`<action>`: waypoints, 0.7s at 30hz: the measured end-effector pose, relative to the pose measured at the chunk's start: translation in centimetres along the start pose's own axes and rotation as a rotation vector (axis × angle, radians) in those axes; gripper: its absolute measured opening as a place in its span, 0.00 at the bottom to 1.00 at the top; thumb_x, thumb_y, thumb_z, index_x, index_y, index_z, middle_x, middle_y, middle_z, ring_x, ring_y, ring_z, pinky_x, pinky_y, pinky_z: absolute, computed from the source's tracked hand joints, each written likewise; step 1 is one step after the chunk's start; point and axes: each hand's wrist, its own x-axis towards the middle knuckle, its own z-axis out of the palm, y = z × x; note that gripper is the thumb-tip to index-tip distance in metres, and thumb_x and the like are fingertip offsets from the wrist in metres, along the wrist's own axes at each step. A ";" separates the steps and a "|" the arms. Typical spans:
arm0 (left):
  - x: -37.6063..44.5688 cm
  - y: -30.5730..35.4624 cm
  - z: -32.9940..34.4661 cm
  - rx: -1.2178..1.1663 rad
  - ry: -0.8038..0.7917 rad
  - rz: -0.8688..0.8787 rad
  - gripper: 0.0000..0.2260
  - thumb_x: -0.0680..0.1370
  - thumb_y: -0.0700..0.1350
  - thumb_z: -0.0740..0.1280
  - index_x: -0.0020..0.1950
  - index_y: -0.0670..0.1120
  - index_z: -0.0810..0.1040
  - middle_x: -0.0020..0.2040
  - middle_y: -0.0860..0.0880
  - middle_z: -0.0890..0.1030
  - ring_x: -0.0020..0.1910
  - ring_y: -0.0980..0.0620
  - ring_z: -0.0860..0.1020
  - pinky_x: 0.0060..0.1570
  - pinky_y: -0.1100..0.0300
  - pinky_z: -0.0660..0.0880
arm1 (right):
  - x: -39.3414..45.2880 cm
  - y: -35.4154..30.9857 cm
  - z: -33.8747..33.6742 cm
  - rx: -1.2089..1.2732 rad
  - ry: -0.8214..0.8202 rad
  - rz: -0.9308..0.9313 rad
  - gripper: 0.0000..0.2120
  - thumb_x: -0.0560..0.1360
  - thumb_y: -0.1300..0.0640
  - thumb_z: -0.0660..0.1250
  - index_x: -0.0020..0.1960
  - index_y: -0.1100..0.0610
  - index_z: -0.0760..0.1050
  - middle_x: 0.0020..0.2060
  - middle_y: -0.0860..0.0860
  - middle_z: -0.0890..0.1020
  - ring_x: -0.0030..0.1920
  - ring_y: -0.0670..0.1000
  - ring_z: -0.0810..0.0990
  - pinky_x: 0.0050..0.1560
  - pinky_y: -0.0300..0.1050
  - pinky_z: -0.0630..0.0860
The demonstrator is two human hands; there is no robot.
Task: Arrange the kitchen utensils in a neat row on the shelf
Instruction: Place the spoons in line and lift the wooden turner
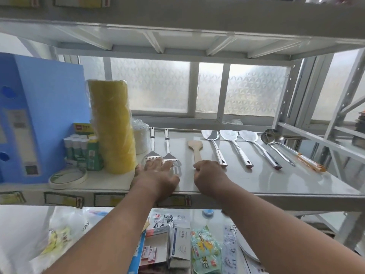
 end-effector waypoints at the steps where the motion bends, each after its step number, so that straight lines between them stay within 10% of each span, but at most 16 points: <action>1: 0.0 0.0 0.0 -0.002 0.005 0.000 0.30 0.83 0.60 0.51 0.85 0.59 0.54 0.88 0.49 0.50 0.86 0.46 0.46 0.81 0.36 0.44 | 0.3 0.0 0.1 -0.010 -0.005 0.019 0.16 0.80 0.58 0.61 0.64 0.55 0.80 0.61 0.54 0.81 0.65 0.55 0.76 0.55 0.43 0.69; 7: 0.1 -0.2 0.3 -0.008 0.011 0.000 0.30 0.82 0.61 0.51 0.85 0.60 0.53 0.88 0.50 0.50 0.86 0.46 0.46 0.82 0.37 0.44 | 2.8 -0.3 0.3 -0.162 -0.086 0.052 0.13 0.77 0.60 0.58 0.56 0.56 0.79 0.54 0.56 0.80 0.58 0.59 0.79 0.47 0.48 0.70; 21: 0.4 -0.4 0.6 0.008 0.031 0.025 0.31 0.81 0.61 0.50 0.85 0.60 0.53 0.88 0.50 0.50 0.86 0.47 0.46 0.82 0.38 0.45 | 6.3 -0.3 1.1 -0.245 -0.102 0.035 0.16 0.76 0.59 0.55 0.59 0.57 0.76 0.59 0.57 0.79 0.59 0.60 0.76 0.62 0.54 0.70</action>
